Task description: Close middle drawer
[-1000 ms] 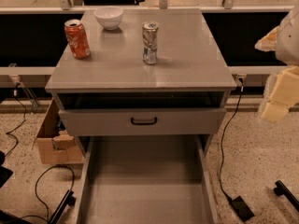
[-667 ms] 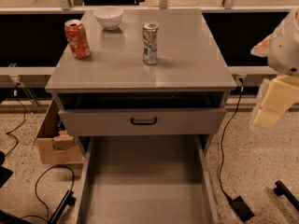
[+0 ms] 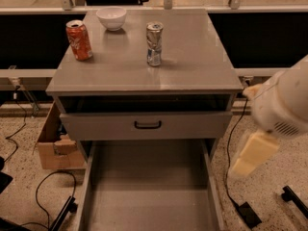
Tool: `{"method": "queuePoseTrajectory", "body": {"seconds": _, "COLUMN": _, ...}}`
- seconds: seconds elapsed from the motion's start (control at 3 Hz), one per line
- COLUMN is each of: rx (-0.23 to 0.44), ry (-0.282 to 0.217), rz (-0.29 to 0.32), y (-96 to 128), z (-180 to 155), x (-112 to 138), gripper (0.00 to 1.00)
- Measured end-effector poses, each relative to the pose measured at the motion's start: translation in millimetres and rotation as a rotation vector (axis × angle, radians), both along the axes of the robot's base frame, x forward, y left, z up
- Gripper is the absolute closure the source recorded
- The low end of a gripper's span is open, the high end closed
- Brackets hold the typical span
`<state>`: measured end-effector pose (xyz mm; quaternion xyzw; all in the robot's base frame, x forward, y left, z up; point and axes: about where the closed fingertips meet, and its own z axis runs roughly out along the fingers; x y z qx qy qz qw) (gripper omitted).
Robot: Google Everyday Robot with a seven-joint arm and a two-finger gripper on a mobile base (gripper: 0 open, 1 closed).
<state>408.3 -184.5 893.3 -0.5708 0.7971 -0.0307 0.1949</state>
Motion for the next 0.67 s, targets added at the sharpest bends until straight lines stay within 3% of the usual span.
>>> {"method": "queuePoseTrajectory", "body": {"seconds": 0.67, "rx": 0.115, "ry": 0.092, "rz": -0.086, "y": 12.1, "z": -159.3, "x": -30.1, "gripper": 0.0}}
